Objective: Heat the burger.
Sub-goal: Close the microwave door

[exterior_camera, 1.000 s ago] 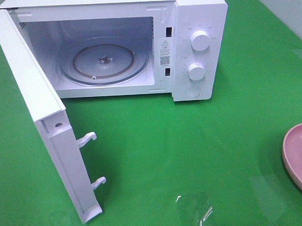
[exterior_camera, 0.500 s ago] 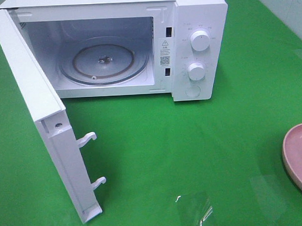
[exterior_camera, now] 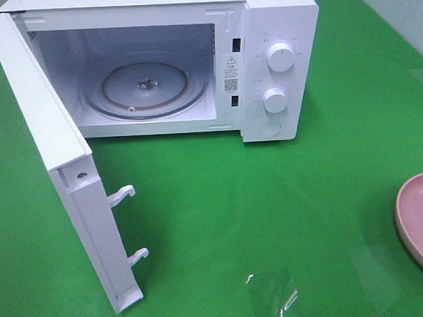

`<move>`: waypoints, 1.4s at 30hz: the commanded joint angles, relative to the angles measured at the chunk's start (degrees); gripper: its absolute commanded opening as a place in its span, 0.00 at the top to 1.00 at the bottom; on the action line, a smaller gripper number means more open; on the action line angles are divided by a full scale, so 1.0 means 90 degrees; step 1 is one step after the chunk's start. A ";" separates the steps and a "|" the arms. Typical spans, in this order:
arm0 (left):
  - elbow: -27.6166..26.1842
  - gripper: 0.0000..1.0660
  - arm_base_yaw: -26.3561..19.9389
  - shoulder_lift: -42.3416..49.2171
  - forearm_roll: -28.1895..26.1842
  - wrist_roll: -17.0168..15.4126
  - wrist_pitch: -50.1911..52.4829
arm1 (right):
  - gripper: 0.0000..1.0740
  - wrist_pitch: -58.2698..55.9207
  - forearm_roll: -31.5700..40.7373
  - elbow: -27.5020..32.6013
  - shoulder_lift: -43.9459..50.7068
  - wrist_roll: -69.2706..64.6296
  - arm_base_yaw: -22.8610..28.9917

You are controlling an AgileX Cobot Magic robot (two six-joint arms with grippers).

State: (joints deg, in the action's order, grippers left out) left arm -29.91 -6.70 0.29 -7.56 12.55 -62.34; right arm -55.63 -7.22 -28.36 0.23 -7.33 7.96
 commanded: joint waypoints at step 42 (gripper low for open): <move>0.0013 0.06 -0.0019 0.0115 -0.0045 -0.0006 0.0083 | 0.29 0.0045 0.0038 0.0006 0.0178 0.0108 -0.0076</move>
State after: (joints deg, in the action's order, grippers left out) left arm -29.91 -6.70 0.29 -7.56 12.55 -62.34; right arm -55.63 -7.05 -28.36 0.23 -7.33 7.68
